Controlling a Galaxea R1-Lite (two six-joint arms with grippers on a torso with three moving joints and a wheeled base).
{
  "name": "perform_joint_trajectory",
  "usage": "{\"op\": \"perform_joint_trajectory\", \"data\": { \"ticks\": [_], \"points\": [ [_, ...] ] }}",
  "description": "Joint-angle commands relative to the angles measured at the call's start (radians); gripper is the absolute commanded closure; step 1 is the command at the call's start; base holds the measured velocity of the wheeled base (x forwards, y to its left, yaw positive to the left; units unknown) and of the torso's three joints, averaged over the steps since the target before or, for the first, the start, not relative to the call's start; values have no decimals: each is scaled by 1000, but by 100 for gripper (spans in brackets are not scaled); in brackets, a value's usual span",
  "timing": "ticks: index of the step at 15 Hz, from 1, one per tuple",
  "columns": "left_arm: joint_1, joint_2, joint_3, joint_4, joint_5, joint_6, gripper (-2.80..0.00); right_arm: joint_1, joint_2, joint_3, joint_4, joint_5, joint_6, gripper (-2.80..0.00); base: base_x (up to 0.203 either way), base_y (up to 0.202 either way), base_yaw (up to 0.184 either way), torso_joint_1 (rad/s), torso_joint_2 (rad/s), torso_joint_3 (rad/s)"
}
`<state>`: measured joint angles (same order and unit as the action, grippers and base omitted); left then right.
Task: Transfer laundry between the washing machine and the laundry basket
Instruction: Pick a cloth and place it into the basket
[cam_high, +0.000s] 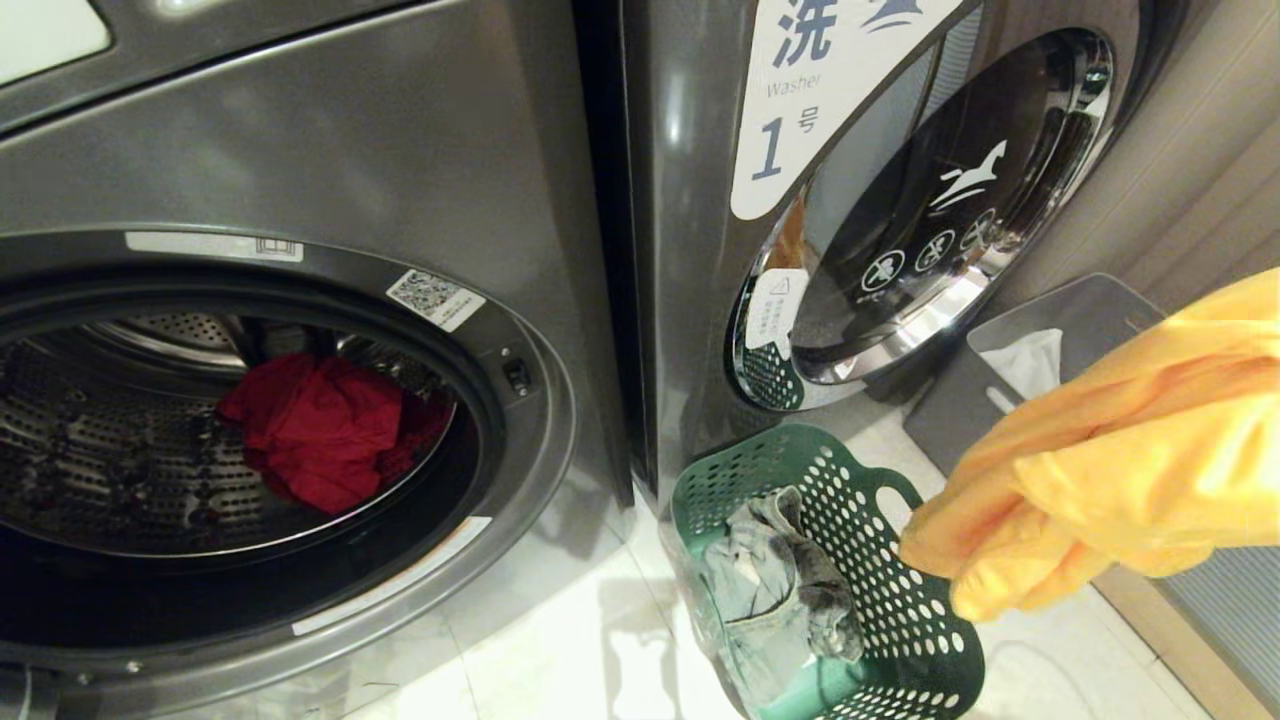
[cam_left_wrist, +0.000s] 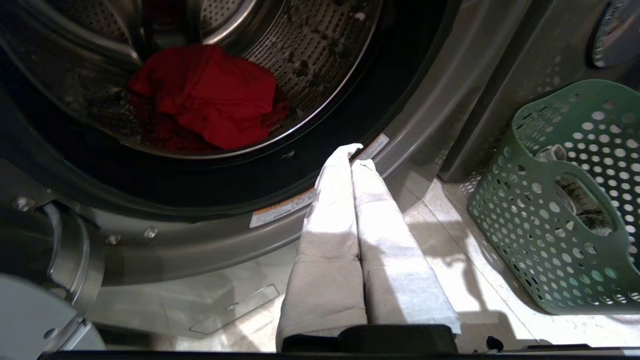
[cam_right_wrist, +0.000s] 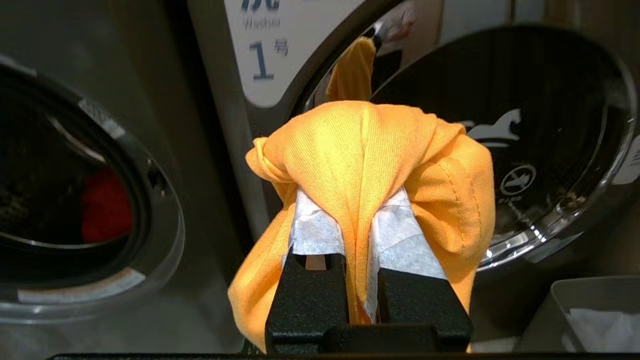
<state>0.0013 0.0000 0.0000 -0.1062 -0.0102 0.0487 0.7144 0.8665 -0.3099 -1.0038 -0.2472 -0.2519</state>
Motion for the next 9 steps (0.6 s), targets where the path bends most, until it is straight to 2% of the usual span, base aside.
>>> {"op": "perform_joint_trajectory", "data": {
  "ticks": [1,5,9],
  "points": [
    [0,2,40,-1,-1,0,0,-5,93,12,-8,0,5,0,0,0,0,0,0,0],
    [0,2,40,-1,-1,0,0,-7,228,48,-8,-7,108,0,0,0,0,0,0,0],
    [0,2,40,-1,-1,0,0,-10,386,90,-36,-48,200,0,0,0,0,0,0,0]
  ]
}}
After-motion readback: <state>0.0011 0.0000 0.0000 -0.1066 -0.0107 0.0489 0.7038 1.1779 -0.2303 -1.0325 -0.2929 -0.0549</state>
